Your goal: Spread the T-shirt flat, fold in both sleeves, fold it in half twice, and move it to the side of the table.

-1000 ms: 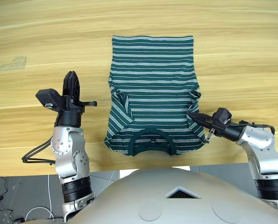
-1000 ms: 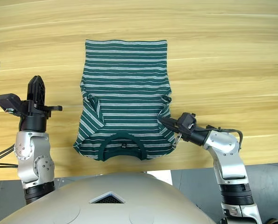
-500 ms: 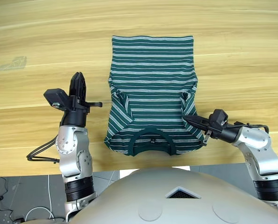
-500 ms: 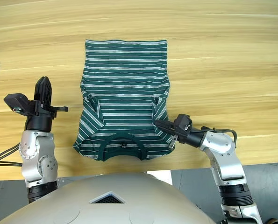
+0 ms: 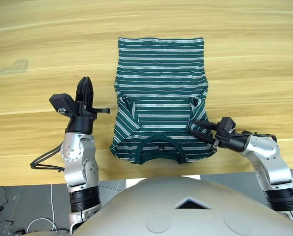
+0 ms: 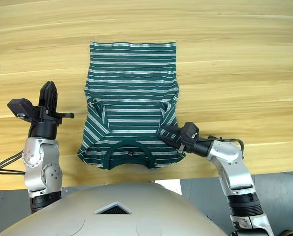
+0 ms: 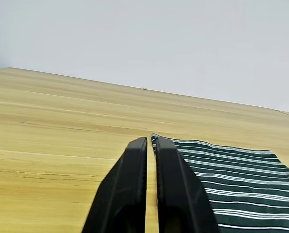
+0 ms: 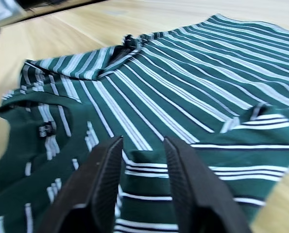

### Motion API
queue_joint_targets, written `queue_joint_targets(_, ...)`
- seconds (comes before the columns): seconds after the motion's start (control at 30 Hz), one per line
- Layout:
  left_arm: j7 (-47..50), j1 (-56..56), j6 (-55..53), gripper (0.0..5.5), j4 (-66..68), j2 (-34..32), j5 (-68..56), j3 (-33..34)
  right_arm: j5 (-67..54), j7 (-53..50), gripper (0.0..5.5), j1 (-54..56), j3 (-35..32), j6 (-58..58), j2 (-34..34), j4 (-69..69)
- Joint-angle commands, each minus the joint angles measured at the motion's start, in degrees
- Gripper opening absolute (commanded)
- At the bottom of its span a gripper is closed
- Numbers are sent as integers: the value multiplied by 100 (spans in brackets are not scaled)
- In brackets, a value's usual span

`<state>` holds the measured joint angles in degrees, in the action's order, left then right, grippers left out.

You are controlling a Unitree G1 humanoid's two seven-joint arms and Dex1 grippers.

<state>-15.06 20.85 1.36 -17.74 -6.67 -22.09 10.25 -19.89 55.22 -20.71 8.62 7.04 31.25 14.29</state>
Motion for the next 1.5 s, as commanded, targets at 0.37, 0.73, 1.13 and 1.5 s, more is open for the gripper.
queue_joint_targets(0.37, -1227, -556, 1661, 35, 660, -2758, 1678, 1116, -17, -882, 272, 1178, -2007, -1536, 17, -591)
queue_joint_targets(0.73, 145, 110, 6217, 35, 2631, -4916, 6701, 247, 6618, -4076, 272, 1326, -1831, -7902, 1967, -3453)
queue_joint_targets(1.13, 1721, -110, 6772, 86, 3384, -5170, 8111, -862, 8829, -6667, 277, 1508, -216, -7894, 2403, -3718)
queue_joint_targets(1.5, 1502, -241, 6699, 250, 3010, -5347, 7178, -1204, 8854, -7531, 277, 1725, 829, -7392, 2705, -3851)
